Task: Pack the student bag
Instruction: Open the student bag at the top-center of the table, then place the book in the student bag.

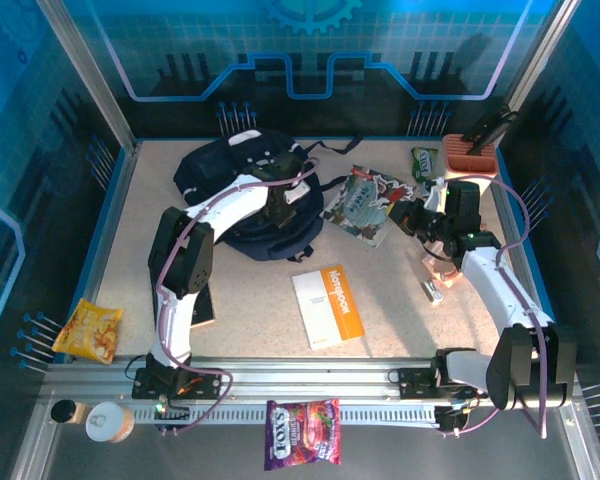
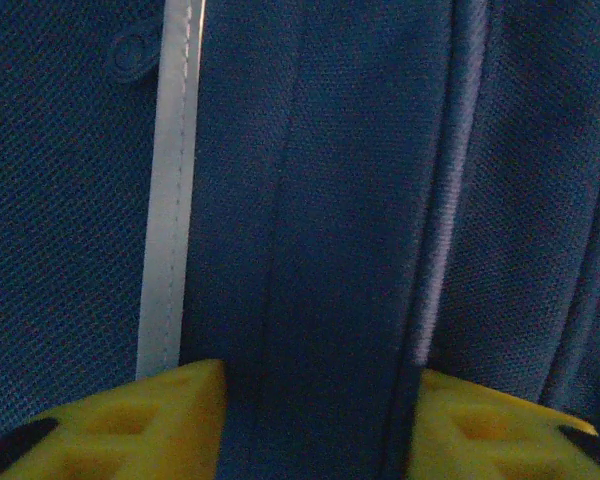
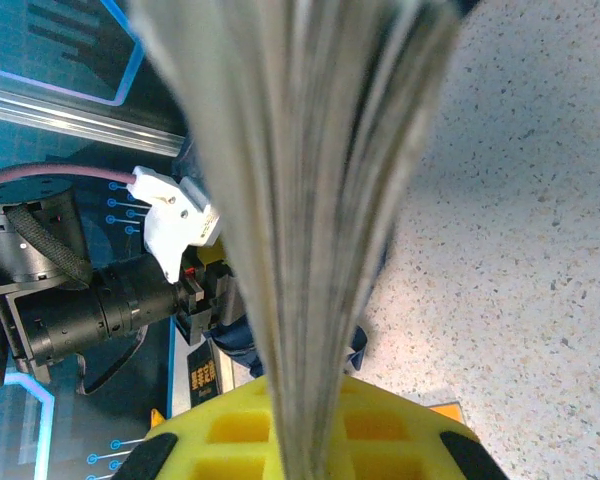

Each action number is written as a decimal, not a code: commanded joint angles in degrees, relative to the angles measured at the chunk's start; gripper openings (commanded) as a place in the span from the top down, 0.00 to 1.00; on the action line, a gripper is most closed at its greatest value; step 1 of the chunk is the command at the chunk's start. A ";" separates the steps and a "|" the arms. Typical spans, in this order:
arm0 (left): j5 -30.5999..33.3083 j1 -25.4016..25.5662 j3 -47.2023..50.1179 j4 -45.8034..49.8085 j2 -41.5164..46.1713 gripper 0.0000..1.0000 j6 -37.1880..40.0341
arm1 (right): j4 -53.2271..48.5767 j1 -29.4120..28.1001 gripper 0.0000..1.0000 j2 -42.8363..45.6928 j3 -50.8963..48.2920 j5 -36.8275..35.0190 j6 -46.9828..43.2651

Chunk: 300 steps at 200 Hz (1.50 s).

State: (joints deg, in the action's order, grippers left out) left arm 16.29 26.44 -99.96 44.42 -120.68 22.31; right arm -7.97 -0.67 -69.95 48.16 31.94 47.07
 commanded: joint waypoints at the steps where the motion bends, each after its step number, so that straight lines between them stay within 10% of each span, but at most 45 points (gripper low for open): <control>1: 2.65 -0.16 -2.97 1.50 -0.26 0.63 -0.19 | 3.34 0.59 1.00 1.06 1.27 0.37 1.22; 87: -4.52 -0.17 -2.62 -1.60 8.95 1.00 -2.79 | 3.98 1.14 1.00 5.37 -1.94 0.64 2.12; 187: -8.42 -0.16 2.62 -18.62 21.03 1.00 -18.51 | 17.16 -4.61 1.00 8.98 -12.51 -0.44 15.89; 300: -17.15 -0.16 1.10 -21.52 22.51 1.00 -23.74 | 37.85 -20.10 1.00 -11.73 -5.38 -13.88 34.16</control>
State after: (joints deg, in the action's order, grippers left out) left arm 3.62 25.74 -96.57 30.52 -102.56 0.49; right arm 22.15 -19.11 -76.97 38.72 22.31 76.42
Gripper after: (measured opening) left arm 0.068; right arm 0.073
